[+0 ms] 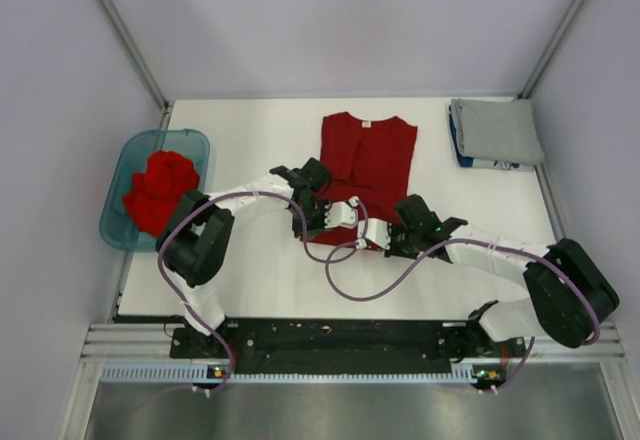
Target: Fold and stack the t-shirts
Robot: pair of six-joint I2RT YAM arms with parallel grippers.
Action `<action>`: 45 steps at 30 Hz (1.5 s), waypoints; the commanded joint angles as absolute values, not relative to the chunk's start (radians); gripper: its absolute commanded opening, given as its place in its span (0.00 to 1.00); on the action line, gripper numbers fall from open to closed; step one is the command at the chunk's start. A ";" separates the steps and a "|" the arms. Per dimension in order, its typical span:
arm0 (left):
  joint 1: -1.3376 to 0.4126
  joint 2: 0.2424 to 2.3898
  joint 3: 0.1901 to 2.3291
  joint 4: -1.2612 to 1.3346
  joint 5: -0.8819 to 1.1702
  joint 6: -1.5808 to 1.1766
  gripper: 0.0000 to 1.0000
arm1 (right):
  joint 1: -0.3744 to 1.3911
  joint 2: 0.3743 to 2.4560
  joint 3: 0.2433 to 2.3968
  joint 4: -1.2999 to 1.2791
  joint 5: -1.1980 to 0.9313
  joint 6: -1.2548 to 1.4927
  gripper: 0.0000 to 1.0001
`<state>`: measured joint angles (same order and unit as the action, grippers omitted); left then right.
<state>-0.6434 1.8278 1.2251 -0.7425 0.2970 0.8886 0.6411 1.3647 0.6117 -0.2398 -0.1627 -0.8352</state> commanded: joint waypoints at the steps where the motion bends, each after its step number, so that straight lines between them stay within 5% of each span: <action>1: -0.660 1.735 1.224 -0.908 0.299 0.902 0.00 | 0.695 1.246 0.666 -0.383 -0.193 -0.813 0.00; 14: -0.681 1.365 1.163 -1.311 0.449 0.934 0.00 | 0.968 0.922 0.828 -0.877 -0.317 -0.677 0.00; 20: -0.681 1.292 1.276 -1.375 0.471 0.875 0.00 | 0.977 0.831 0.890 -0.914 -0.414 -0.617 0.00; 34: -0.542 1.638 1.630 -1.135 0.265 0.647 0.00 | 0.365 1.060 0.923 -0.585 -0.537 -0.548 0.00; 45: -0.485 2.023 2.002 -1.112 0.175 0.661 0.00 | 0.221 1.385 1.041 -0.431 -0.433 -0.465 0.00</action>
<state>-0.5079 1.9560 1.9179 -1.1194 0.2672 0.6556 0.2588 1.2812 0.9539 -0.4999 -0.4900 -0.5007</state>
